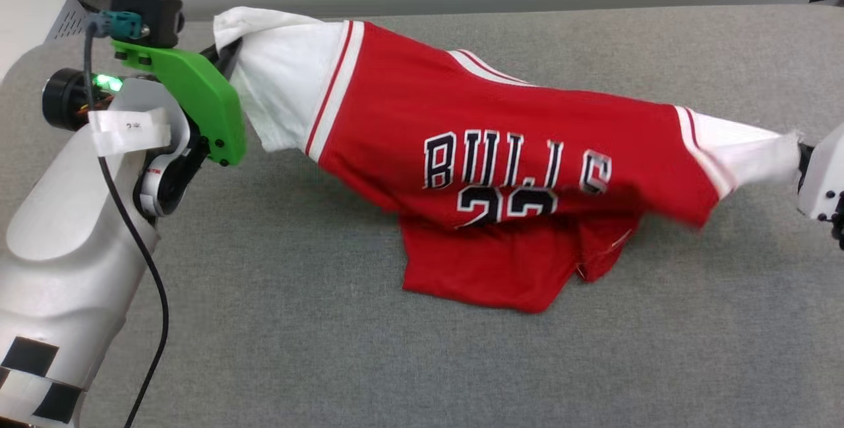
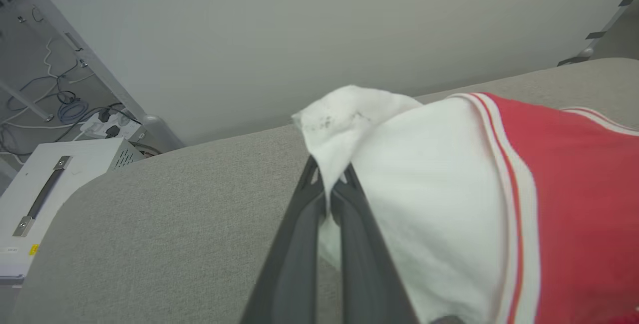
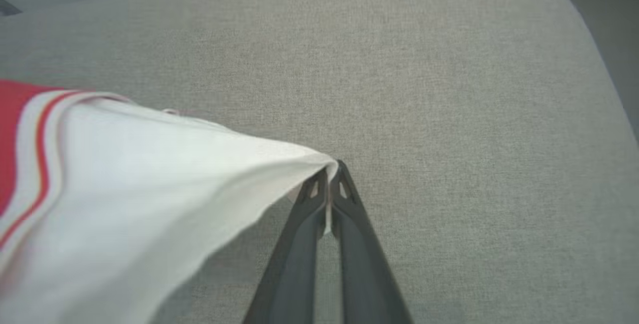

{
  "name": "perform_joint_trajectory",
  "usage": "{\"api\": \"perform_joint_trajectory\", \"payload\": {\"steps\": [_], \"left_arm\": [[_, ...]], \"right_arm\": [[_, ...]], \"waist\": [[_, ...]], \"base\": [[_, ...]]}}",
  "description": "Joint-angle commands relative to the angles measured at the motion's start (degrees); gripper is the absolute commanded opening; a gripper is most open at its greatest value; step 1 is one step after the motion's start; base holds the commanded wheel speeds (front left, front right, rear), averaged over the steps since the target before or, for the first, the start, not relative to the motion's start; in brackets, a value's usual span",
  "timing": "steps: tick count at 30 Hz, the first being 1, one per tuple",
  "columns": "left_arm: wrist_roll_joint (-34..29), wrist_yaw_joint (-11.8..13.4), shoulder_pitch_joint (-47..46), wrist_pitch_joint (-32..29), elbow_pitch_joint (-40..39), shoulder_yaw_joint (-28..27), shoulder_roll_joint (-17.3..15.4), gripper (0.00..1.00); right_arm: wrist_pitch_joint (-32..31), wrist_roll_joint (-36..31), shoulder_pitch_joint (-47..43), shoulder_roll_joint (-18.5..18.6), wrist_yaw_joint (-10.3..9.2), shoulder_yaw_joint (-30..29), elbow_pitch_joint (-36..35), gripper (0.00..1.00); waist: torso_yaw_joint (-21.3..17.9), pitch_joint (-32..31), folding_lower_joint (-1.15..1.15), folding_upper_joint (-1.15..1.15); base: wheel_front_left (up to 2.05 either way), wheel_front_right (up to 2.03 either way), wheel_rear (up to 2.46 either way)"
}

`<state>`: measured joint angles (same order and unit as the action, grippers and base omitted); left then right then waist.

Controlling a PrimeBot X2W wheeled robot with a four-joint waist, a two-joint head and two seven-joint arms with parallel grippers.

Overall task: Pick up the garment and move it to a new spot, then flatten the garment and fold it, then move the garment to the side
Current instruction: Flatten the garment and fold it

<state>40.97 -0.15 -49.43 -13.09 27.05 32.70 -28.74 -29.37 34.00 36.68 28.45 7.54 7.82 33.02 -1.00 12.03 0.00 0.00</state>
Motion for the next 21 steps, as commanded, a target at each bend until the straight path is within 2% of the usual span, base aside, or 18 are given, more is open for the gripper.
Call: {"api": "perform_joint_trajectory", "payload": {"steps": [1, 11, 16, 21], "left_arm": [[0.24, 0.55, -0.26, 0.9, 0.73, -0.84, -0.84, 0.0], [-0.43, -0.13, -7.28, 5.91, 8.71, -2.79, -0.58, 0.0], [-3.05, -0.3, -14.74, 9.72, 13.89, -2.68, -0.17, 0.0], [-5.47, 0.03, -23.22, 13.84, 18.66, -2.8, 0.29, 0.0]], "right_arm": [[1.08, -1.17, 1.22, 0.75, -0.05, -0.27, -0.41, 0.0], [3.32, -4.81, 8.87, 0.99, -0.05, 1.97, -1.02, 0.0], [6.32, -7.09, 17.41, 0.56, -0.05, 3.31, 0.18, 0.0], [11.25, -9.79, 27.98, -0.38, -0.05, 1.98, 3.58, 0.0]], "waist": [[0.21, -1.82, 0.0, 0.0], [0.48, -4.22, 0.0, 0.0], [0.27, -2.33, 0.0, 0.0], [-0.05, 1.58, 0.0, 0.0]], "base": [[0.0, 0.0, 0.0], [0.0, 0.0, 0.0], [0.0, 0.0, 0.0], [0.0, 0.0, 0.0]]}}
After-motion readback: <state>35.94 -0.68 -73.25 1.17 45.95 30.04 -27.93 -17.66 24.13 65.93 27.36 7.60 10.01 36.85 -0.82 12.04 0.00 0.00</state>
